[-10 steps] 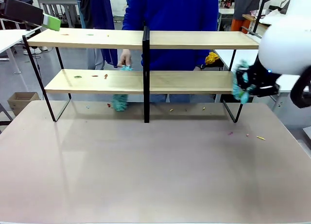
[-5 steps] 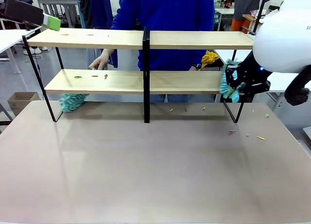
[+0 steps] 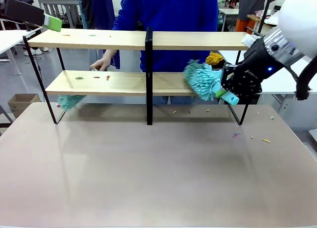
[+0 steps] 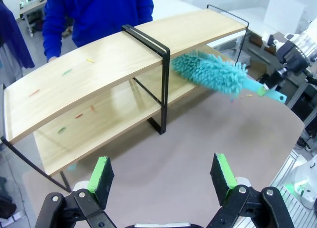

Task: Clean the shelves.
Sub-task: Clean a randomly selected level of the Shelf with the Duster.

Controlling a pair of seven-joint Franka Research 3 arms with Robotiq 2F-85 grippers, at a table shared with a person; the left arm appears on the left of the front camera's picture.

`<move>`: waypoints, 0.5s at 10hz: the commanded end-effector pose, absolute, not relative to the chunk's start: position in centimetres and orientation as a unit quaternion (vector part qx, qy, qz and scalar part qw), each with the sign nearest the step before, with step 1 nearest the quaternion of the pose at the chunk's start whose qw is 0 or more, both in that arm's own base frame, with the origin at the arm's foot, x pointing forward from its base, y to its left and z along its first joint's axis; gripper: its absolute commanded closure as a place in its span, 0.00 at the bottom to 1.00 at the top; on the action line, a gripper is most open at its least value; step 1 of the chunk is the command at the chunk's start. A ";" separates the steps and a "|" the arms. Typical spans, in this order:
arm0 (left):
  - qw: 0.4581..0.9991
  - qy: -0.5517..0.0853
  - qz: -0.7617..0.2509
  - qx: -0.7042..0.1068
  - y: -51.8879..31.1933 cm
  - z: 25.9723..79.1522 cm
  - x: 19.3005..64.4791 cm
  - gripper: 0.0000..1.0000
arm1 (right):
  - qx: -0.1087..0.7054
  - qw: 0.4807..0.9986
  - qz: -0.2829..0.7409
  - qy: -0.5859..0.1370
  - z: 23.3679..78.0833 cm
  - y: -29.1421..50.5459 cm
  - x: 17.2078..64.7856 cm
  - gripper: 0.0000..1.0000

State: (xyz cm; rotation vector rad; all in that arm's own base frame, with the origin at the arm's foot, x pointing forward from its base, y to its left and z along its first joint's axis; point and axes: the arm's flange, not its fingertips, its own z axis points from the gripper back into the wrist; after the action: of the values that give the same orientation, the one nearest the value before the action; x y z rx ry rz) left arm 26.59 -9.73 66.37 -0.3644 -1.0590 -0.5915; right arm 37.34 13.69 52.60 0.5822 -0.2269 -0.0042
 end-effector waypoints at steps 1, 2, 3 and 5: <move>0.805 -0.495 -0.279 -0.172 -9.6 66.2 26.6 0.00 | 0.320 0.934 0.159 -0.027 54.0 10.0 36.1 0.87; 0.805 -0.495 -0.279 -0.172 -9.6 66.2 26.6 0.00 | 0.330 0.919 0.216 -0.006 54.8 7.4 34.8 0.87; 0.805 -0.495 -0.279 -0.172 -9.6 66.2 26.6 0.00 | 0.322 0.914 0.247 0.016 55.6 4.4 33.5 0.87; 0.805 -0.495 -0.279 -0.172 -9.6 66.2 26.6 0.00 | 0.322 0.903 0.285 0.009 57.6 -3.1 29.0 0.87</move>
State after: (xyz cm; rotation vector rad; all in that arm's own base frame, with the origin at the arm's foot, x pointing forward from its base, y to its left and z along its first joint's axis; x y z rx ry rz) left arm 26.57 -9.74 66.39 -0.3644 -1.0596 -0.5918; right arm 29.65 0.42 56.02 0.6847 0.0553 0.5330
